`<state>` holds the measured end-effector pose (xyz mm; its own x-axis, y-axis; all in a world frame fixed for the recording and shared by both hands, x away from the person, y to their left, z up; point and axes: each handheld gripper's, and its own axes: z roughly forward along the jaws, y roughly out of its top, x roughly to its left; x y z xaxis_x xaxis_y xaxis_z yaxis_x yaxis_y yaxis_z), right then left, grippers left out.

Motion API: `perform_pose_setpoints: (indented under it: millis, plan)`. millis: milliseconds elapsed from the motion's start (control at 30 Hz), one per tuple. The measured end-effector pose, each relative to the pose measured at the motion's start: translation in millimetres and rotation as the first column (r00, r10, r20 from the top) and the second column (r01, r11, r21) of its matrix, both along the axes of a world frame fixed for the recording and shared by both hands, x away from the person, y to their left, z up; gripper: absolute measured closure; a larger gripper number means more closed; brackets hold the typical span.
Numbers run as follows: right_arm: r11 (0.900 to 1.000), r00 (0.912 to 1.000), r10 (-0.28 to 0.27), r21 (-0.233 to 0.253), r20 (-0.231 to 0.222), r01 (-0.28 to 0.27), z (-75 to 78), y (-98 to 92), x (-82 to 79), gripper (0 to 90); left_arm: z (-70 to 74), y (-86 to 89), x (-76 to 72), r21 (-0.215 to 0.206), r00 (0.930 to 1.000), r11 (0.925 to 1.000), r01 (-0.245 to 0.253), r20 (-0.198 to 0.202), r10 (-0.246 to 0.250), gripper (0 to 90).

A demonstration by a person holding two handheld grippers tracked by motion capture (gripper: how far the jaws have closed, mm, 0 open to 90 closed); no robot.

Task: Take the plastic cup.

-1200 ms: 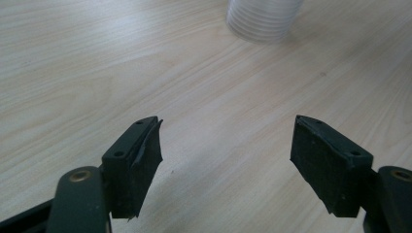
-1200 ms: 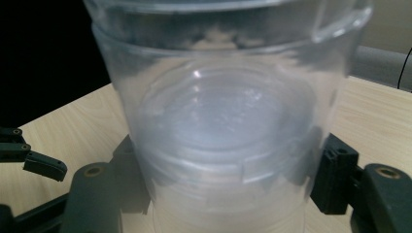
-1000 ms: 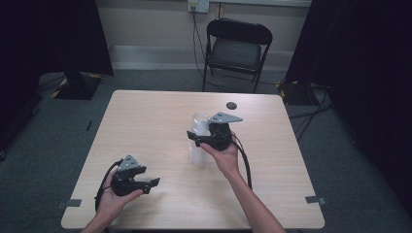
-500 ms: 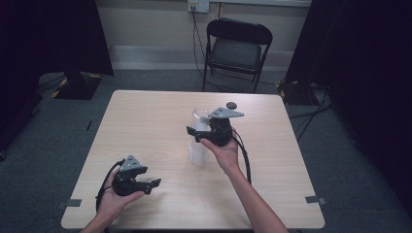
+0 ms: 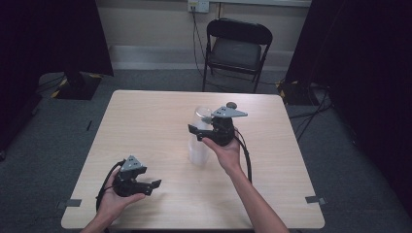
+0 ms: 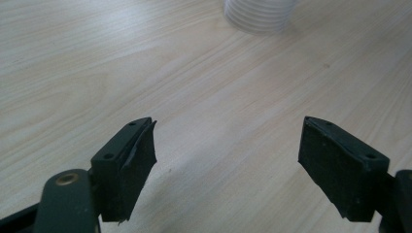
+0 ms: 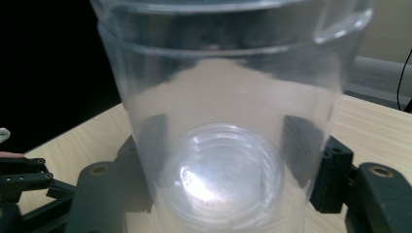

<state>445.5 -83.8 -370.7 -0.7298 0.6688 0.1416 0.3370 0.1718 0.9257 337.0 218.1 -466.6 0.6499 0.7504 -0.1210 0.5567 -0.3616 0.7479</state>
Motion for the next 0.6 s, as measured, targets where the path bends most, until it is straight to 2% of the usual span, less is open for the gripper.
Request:
perform_pose_setpoints:
  millis: [200, 333, 600]
  plan:
    - [1.0, 1.0, -0.003, 0.017, 0.007, 0.003, 5.1, -2.4, -0.7, 34.1, 0.8, 0.4, -0.8, -0.006, 0.9999, 1.0, 0.004, 0.012, -0.004, 22.2]
    - [0.999, 0.9999, -0.001, 0.032, 0.015, 0.0, 10.0, -4.1, -2.6, 34.1, 1.4, 1.0, -1.3, -0.019, 0.9996, 0.9996, -0.02, 0.021, 0.021, 22.4]
    - [0.999, 0.9997, 0.011, 0.051, 0.022, -0.012, 15.3, -6.3, -5.0, 33.8, 0.0, -3.2, -3.3, -0.016, 0.9996, 0.9999, 0.003, 0.03, -0.002, 22.4]
